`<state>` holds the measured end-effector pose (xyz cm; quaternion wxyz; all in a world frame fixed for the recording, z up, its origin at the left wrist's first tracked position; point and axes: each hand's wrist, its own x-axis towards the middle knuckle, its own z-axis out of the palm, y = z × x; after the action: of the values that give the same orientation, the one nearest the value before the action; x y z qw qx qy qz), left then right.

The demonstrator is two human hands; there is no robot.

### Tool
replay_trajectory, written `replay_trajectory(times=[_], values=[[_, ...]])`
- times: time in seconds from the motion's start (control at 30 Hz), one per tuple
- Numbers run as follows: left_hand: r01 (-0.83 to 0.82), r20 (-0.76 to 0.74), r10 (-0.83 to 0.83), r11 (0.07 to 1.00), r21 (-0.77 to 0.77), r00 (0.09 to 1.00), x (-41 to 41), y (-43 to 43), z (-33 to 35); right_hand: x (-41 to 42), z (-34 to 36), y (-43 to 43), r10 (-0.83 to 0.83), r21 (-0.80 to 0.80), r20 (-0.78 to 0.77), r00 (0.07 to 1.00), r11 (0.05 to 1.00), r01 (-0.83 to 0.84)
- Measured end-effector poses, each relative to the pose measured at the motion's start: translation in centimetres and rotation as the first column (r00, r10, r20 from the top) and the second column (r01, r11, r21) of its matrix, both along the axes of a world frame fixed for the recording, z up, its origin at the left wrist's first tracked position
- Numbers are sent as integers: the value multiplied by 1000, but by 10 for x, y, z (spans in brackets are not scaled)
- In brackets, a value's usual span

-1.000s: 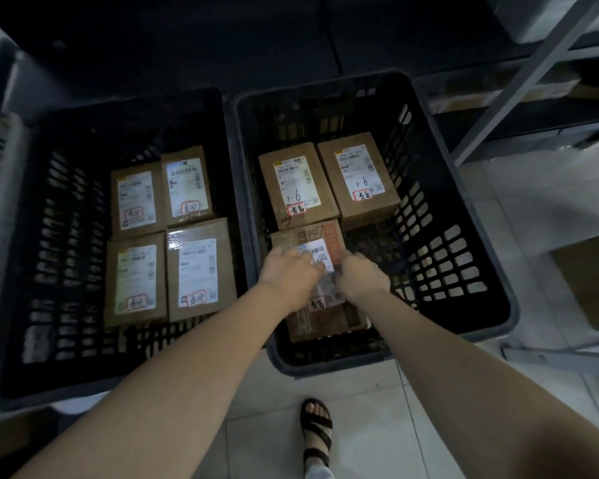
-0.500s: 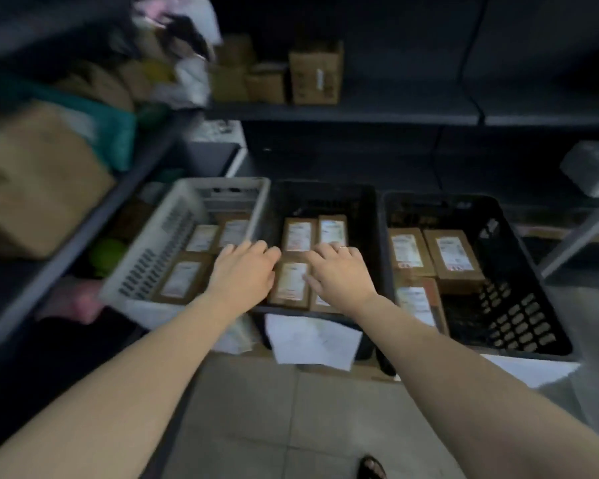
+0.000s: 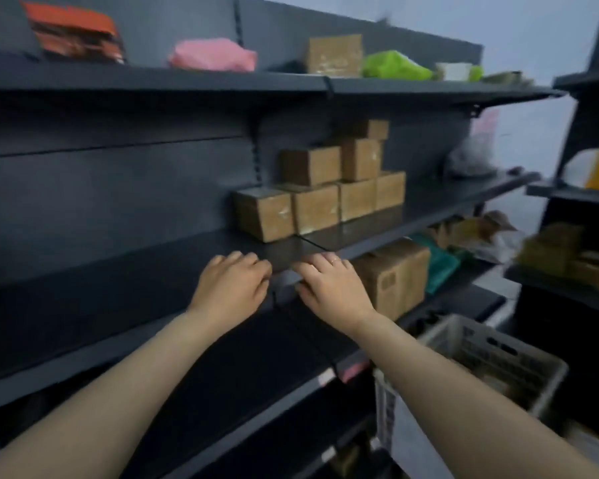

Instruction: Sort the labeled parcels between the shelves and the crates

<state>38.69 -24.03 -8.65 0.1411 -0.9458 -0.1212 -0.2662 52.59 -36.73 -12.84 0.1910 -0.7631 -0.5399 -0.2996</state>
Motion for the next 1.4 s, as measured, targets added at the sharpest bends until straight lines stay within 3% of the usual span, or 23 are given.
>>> replay_trajectory(times=[0.13, 0.37, 0.53, 0.73, 0.97, 1.13, 1.3, 1.4], values=[[-137, 29, 136, 990, 20, 990, -26, 59, 23, -13, 28, 84, 147, 2, 33, 989, 989, -148], [-296, 8, 296, 955, -19, 955, -19, 133, 45, 24, 62, 179, 232, -75, 8, 973, 970, -230], [-430, 13, 431, 902, -24, 902, -57, 165, 47, -5, 73, 247, 424, -72, -19, 906, 903, -424], [-679, 6, 679, 734, 36, 734, -168, 191, 49, -117, 77, 316, 684, -94, -76, 726, 720, -688], [-857, -1, 858, 513, -55, 514, -318, 203, 51, -259, 89, 358, 814, -175, -76, 576, 558, -811], [-872, 54, 894, 446, -204, 445, -403, 234, 52, -340, 99, 381, 762, -229, -81, 642, 613, -756], [-806, 0, 851, 497, -321, 525, -460, 285, 46, -395, 95, 406, 642, -404, -190, 743, 639, -655], [-768, -56, 805, 540, -345, 591, -476, 318, 41, -406, 86, 415, 594, -389, -258, 762, 658, -645]])
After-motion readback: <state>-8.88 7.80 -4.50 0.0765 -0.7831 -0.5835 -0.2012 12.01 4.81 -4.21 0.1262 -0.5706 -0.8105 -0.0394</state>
